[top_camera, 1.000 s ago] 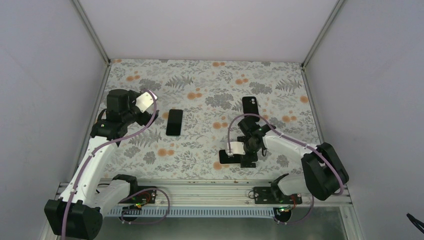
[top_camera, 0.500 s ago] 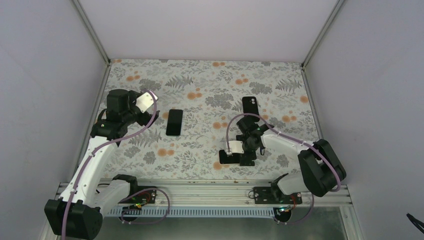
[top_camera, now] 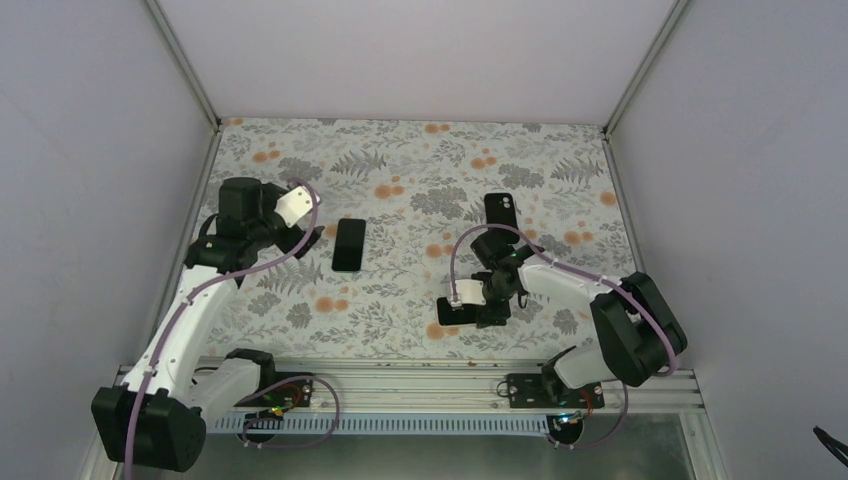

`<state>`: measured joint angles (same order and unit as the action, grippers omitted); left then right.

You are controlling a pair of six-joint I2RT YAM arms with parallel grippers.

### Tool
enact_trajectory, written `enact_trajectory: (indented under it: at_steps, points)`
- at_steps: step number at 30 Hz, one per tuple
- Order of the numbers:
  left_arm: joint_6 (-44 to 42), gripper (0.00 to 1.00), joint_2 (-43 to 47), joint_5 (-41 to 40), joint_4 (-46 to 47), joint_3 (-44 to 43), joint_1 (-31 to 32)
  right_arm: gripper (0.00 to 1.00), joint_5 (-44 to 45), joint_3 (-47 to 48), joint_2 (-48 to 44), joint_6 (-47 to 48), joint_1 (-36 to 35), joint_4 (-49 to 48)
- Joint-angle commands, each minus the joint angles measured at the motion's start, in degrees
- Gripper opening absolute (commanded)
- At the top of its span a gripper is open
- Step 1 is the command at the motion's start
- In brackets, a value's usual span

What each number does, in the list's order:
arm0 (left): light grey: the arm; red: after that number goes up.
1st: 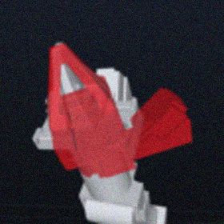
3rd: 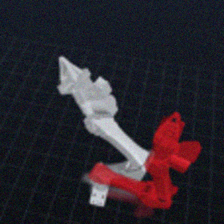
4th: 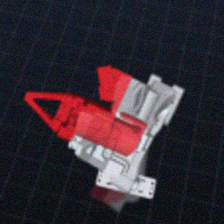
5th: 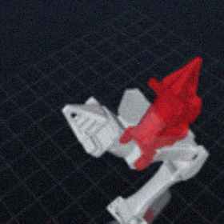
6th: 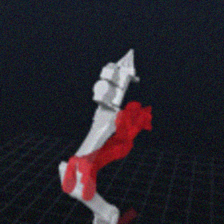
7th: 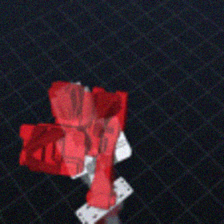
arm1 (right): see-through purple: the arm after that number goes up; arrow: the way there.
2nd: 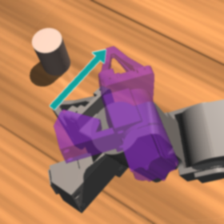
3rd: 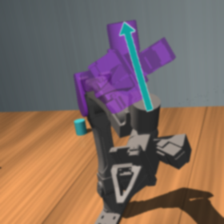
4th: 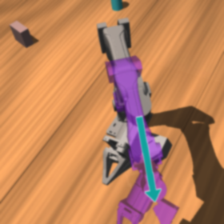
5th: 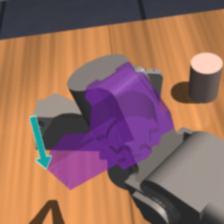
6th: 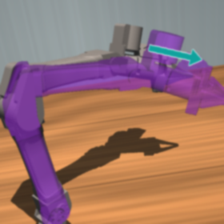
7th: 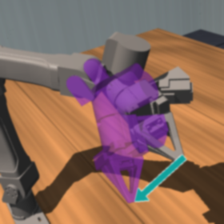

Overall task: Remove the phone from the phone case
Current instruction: Pick up the phone at the center of the board.

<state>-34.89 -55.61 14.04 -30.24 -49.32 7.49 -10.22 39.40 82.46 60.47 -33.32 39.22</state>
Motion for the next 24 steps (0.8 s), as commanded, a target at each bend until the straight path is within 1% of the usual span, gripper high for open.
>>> enact_trajectory:
  at_steps: [1,4,6,10,11,13,16,20,24]
  points:
    - [-1.5,1.0,-3.0,5.5,-2.9,-3.1,-0.3,0.66,1.9,-1.7,0.3,-2.3,-0.4,-2.7]
    - [-1.9,1.0,-7.9,10.3,-6.3,-6.9,-0.3,0.59,2.4,-1.7,-2.9,-3.6,-0.4,-4.1]
    - [-2.3,1.0,-12.4,15.5,-10.0,-10.9,-0.3,0.56,1.8,-1.0,-5.5,-4.6,-0.5,-4.7]
    - [-1.2,1.0,-22.7,26.6,-19.5,-24.2,-0.2,0.54,2.5,2.4,-9.4,-8.3,-0.5,-7.0]
    - [-1.1,1.0,-26.8,30.2,-22.6,-28.4,-0.2,0.54,3.3,3.6,-10.1,-9.4,-0.6,-8.0]
    - [-1.9,1.0,-32.8,38.0,-29.8,-36.8,-0.1,0.52,5.5,6.0,-10.7,-12.1,-0.9,-10.6]
    - [-2.6,1.0,-40.3,47.7,-36.9,-46.4,0.5,0.51,8.0,9.4,-9.9,-14.8,-1.3,-14.7]
    - [-2.3,1.0,-47.8,53.1,-41.8,-54.3,2.8,0.49,11.1,14.0,-7.1,-17.2,-2.6,-19.2]
    - [-3.0,1.0,-52.4,54.1,-43.9,-56.4,6.2,0.47,12.7,19.3,-2.8,-18.4,-3.1,-21.0]
